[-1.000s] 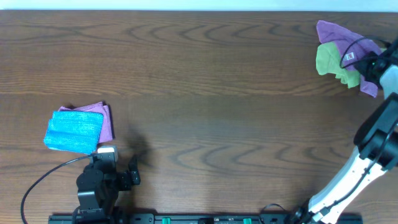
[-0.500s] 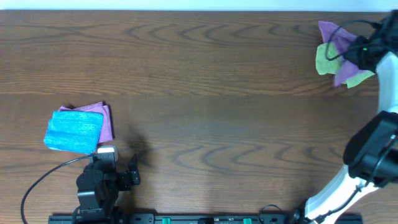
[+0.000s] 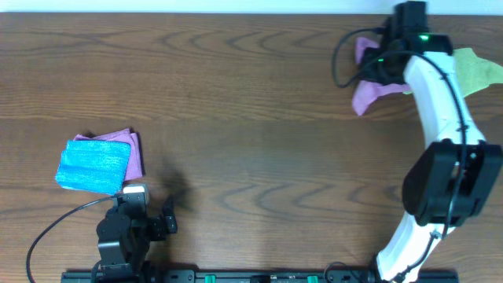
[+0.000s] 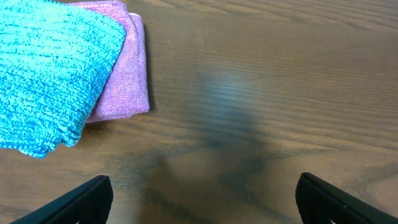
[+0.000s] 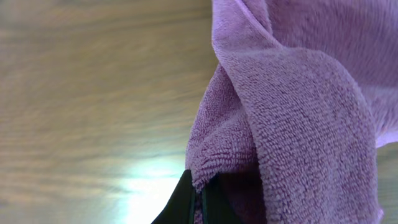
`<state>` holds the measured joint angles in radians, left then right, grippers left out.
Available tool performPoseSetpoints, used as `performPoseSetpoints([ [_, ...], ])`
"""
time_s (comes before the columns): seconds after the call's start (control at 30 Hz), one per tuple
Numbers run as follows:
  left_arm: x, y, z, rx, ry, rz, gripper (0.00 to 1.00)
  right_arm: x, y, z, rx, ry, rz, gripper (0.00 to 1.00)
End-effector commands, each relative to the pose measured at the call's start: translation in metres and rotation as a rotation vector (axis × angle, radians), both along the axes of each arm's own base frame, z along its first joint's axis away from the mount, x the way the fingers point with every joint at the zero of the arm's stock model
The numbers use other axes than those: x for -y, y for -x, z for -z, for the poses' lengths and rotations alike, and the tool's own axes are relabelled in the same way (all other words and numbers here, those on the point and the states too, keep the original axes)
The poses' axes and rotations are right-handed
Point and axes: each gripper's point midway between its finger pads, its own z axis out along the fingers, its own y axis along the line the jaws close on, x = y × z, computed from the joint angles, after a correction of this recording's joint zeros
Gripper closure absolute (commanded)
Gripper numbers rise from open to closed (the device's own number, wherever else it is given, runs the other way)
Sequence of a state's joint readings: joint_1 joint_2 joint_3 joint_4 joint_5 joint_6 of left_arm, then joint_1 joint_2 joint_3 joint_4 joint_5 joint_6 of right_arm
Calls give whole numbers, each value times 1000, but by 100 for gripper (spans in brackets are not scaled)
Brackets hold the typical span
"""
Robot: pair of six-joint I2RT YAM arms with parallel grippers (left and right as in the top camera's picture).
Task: Fold the cloth
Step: 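Lift and drag the purple cloth to the table center with right gripper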
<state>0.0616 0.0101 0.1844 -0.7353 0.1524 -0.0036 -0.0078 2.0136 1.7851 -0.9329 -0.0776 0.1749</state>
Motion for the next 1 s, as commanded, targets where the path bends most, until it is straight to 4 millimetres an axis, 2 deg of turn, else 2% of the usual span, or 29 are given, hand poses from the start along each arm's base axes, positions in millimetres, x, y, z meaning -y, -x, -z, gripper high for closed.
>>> performPoseSetpoints([
  [0.0,0,1,8,-18,0,-3,5,-38,4,-35,65,-28,-91,99],
  [0.17,0,1,8,-18,0,-3,5,-98,21,-39,43,-93,-225,99],
  [0.53,0,1,8,-18,0,-3,5,-194,59,-37,0,-124,-371,99],
  [0.67,0,1,8,-18,0,-3,5,-221,79,-31,-32,-94,-399,99],
  [0.83,0,1,8,-18,0,-3,5,-242,103,-21,-78,-50,-450,99],
  [0.87,0,1,8,-18,0,-3,5,-246,106,-21,-80,-48,-461,95],
  [0.9,0,1,8,-18,0,-3,5,-250,109,-21,-80,-47,-473,71],
  [0.97,0,1,8,-18,0,-3,5,-255,112,-21,-78,-46,-488,30],
])
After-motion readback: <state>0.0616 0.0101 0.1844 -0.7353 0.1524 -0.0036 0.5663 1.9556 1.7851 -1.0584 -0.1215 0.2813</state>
